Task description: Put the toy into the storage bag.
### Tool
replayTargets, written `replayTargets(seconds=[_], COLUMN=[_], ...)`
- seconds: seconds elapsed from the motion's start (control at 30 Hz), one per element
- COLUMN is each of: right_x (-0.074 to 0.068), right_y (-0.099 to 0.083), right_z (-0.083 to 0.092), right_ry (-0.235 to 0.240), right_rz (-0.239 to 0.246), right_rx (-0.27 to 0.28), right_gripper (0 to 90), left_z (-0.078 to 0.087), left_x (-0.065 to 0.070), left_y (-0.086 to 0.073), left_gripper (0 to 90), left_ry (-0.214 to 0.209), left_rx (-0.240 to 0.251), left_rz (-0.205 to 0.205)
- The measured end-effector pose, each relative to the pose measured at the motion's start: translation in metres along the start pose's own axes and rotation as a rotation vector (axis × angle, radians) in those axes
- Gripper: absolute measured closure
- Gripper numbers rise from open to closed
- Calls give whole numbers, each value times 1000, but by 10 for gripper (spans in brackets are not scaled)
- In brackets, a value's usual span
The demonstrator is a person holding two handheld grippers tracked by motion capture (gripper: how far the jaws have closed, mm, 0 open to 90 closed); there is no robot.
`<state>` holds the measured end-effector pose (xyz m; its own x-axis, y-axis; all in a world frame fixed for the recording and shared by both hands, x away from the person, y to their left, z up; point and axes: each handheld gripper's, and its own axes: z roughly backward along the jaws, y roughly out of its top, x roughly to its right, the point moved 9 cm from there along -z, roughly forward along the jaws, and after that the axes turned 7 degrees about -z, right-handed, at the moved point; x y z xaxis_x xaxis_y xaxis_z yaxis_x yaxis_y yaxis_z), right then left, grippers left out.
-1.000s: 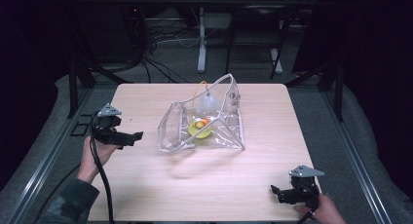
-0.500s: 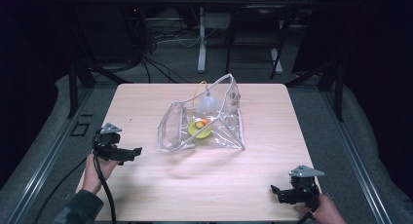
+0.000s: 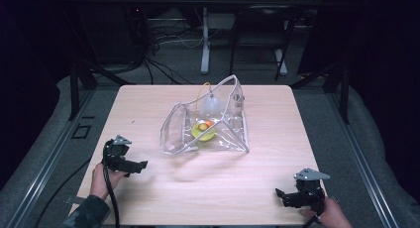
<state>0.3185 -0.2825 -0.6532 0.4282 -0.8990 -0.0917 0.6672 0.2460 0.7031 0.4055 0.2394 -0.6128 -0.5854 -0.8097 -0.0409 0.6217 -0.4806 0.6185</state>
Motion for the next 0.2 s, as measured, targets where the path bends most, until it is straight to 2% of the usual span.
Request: replayTargets(seconds=[0.2], right_x=[0], right_y=[0], right_z=[0], right_ry=[1], right_rz=[1], right_rx=[0], right_gripper=[0], left_z=[-1], left_x=[2], left_y=[1], left_gripper=[0], left_ry=[-13], left_rx=[3], left_rz=[5])
